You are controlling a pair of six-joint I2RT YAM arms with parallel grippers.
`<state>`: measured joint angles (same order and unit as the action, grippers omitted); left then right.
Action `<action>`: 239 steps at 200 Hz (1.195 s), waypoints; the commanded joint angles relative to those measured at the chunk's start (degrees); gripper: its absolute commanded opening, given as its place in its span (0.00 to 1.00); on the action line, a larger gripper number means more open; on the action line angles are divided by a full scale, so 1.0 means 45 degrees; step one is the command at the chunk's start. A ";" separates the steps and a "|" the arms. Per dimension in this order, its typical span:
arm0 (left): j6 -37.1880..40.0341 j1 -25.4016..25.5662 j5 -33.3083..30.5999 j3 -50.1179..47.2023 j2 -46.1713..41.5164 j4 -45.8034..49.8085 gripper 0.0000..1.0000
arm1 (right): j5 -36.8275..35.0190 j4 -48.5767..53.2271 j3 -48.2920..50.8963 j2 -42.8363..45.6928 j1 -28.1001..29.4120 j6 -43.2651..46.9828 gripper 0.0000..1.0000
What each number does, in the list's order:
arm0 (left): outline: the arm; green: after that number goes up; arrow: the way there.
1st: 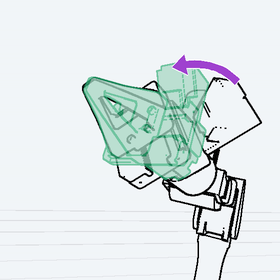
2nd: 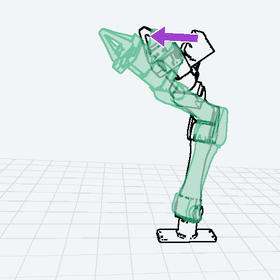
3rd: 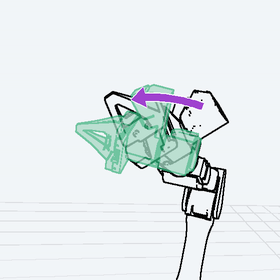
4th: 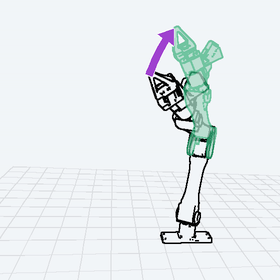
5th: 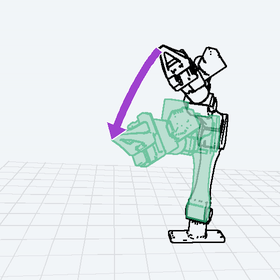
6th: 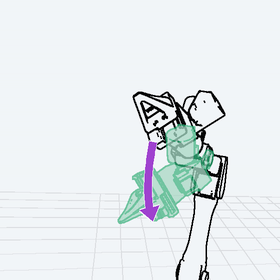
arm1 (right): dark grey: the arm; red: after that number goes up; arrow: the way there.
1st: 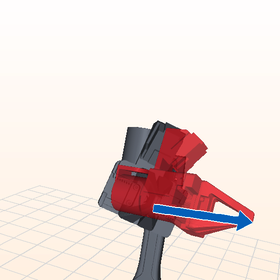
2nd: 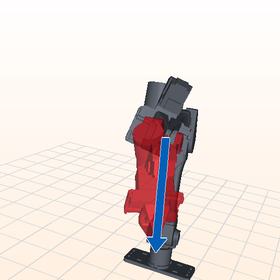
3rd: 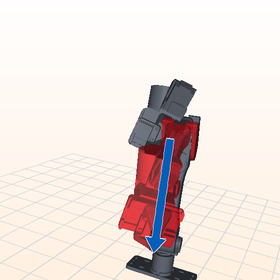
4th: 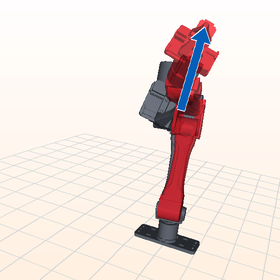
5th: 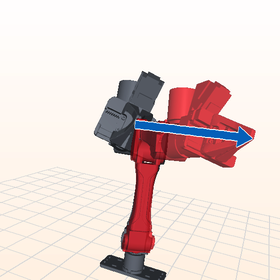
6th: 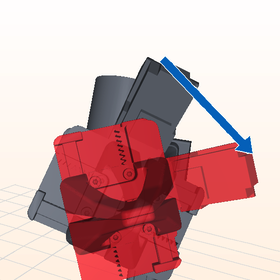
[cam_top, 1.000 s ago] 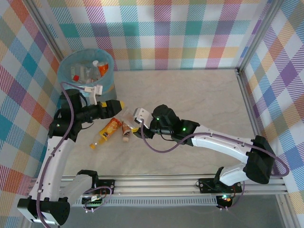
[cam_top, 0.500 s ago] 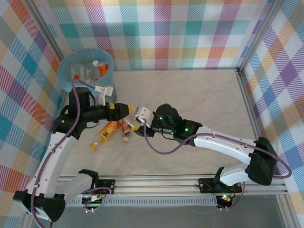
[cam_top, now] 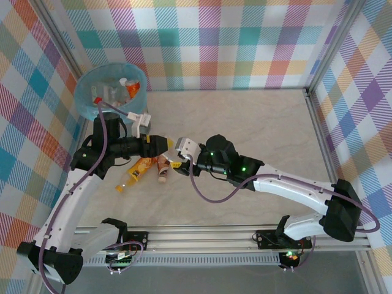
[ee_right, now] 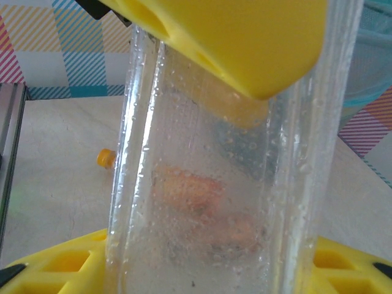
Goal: Put the plastic bottles in the bin
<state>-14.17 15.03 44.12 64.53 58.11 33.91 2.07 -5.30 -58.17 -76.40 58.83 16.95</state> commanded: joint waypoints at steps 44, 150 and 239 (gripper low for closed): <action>-0.0442 0.0001 -0.0322 0.0009 -0.0363 -0.0835 0.49 | 0.0244 -0.0697 -0.0276 -0.0200 0.0013 0.0296 0.56; -0.0840 0.0001 -0.1833 0.0360 -0.0991 -0.0898 0.17 | -0.0340 -0.0697 0.0230 0.0471 0.0031 -0.0049 0.82; -0.0982 0.0001 -0.4882 0.1185 -0.1060 -0.0042 0.00 | -0.0722 -0.0758 0.0159 0.0577 0.0008 -0.0310 1.00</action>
<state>-18.26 15.03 27.57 67.79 54.28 32.91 -0.32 -7.51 -57.74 -75.16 58.74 15.90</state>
